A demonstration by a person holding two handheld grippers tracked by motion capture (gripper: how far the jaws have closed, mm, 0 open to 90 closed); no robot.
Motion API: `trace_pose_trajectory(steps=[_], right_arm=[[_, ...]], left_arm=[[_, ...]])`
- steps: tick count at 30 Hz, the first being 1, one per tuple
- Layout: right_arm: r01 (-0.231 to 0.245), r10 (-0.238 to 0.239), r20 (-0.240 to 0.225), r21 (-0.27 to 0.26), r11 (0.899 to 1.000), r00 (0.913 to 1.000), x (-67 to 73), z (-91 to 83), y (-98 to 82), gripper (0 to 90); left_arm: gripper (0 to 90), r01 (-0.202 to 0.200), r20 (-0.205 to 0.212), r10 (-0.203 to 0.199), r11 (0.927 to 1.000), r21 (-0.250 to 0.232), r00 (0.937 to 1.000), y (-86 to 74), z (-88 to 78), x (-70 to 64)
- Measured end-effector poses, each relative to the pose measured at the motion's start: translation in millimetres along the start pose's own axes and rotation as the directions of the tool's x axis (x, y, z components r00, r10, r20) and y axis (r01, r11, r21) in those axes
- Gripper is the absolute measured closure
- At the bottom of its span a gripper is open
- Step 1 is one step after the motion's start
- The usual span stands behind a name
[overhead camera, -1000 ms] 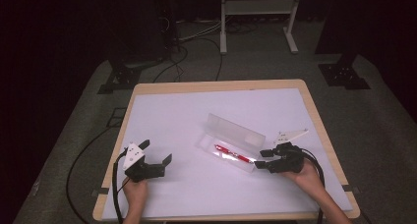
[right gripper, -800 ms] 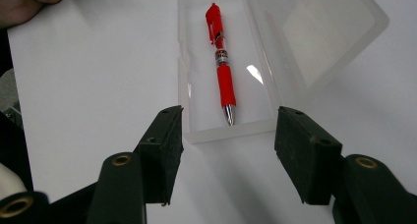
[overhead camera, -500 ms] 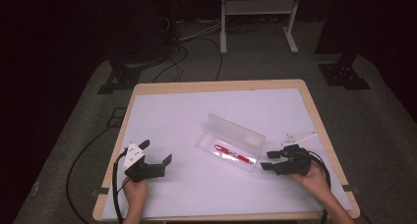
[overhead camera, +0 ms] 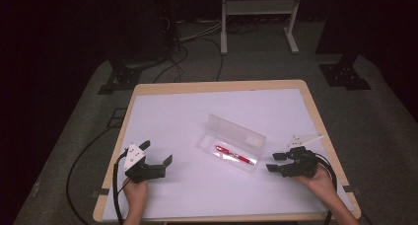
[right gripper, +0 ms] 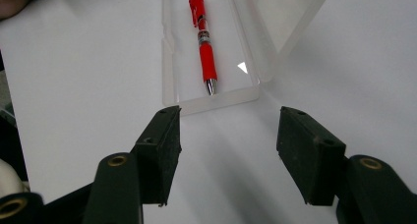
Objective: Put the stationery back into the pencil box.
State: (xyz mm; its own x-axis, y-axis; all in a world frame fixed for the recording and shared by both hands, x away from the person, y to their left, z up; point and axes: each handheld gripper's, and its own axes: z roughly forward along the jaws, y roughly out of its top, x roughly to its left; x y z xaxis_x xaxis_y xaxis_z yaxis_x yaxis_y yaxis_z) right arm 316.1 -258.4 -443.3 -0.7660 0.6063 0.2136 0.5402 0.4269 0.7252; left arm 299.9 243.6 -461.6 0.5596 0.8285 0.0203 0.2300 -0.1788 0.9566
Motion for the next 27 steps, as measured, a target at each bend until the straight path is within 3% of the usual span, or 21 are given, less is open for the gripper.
trace_pose_trajectory(steps=[27], right_arm=[[-0.049,0.049,0.025,-0.001,0.999,0.9985,-9.0,-14.1,-24.0,41.0]], left_arm=[[0.0,-0.001,-0.002,0.001,1.0,0.0,1.0,0.0,0.1,-0.2]])
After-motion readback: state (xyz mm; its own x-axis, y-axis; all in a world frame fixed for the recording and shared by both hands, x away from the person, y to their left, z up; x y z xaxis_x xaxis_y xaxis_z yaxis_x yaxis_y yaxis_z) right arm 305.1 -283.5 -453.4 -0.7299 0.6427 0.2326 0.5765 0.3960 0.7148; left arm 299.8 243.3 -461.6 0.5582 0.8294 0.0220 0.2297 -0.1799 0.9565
